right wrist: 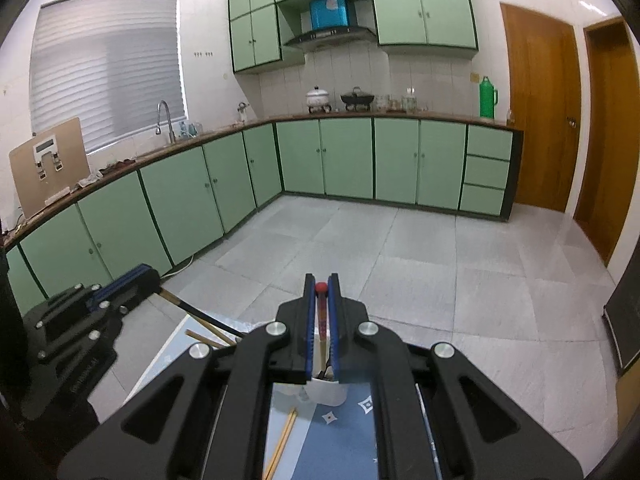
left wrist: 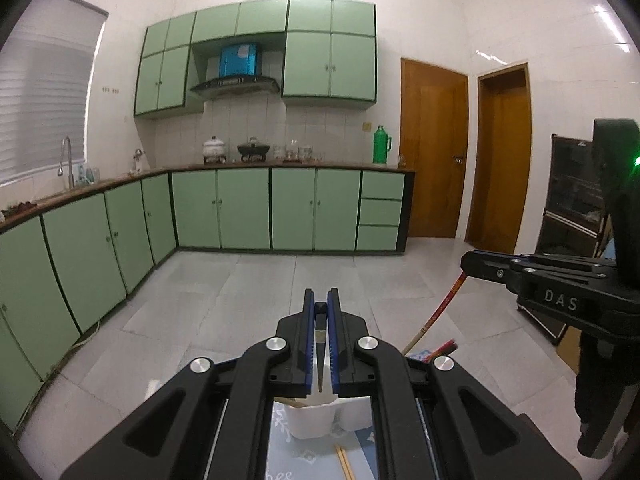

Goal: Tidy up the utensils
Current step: 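Open both tools to release the chopsticks into the holder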

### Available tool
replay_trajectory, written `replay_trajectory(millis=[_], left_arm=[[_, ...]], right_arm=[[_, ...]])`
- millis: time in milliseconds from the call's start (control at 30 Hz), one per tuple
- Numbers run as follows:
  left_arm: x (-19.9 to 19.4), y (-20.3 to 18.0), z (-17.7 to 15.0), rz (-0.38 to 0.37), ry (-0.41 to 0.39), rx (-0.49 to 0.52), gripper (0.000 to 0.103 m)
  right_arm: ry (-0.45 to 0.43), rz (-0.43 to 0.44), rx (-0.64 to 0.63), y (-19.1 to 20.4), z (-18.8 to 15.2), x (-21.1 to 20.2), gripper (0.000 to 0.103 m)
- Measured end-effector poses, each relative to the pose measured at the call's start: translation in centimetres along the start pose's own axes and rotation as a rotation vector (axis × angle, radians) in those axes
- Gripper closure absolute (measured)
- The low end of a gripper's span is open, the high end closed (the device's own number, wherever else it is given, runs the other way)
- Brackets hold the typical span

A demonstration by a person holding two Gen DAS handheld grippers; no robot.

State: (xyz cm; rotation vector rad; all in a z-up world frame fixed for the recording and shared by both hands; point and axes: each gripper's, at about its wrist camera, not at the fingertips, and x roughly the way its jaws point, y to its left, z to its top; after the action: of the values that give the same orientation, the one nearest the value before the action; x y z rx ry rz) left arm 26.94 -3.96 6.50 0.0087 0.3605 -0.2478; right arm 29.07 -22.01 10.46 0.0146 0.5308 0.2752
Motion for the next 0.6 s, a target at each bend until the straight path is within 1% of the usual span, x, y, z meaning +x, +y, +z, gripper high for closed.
replay_trajectory(millis=[200, 267, 300, 333, 467, 567, 600], left_arm=[[3.2, 0.4, -1.0, -0.015, 0.08, -0.024, 0.097], [3.2, 0.7, -1.2, -0.037, 0.089, -0.041, 0.093], [2.9, 0.9, -1.3, -0.037, 0.083, -0.04, 0.09], [2.5, 1.0, -1.3, -0.035, 0.074, -0.035, 0.086], [0.7, 1.3, -1.2, -0.035, 0.047, -0.04, 0.079], [-1.2, 1.3, -1.3, -0.018, 0.027, -0.028, 0.075], [-1.6, 1.2, -1.3, -0.016, 0.023, -0.025, 0.07]], right_arm=[[0.054, 0.009, 0.021, 0.1, -1.1, 2.8, 0.096], [0.051, 0.006, 0.031, -0.1, -1.1, 3.0, 0.086], [0.046, 0.001, 0.034, -0.2, -1.1, 2.9, 0.071], [0.035, -0.007, 0.035, -0.3, -1.0, 2.7, 0.067], [-0.013, -0.037, 0.035, -0.9, -0.9, 0.7, 0.067], [-0.036, -0.047, 0.046, -1.6, -1.5, -1.0, 0.064], [-0.04, -0.05, 0.05, -1.7, -1.8, -1.5, 0.062]])
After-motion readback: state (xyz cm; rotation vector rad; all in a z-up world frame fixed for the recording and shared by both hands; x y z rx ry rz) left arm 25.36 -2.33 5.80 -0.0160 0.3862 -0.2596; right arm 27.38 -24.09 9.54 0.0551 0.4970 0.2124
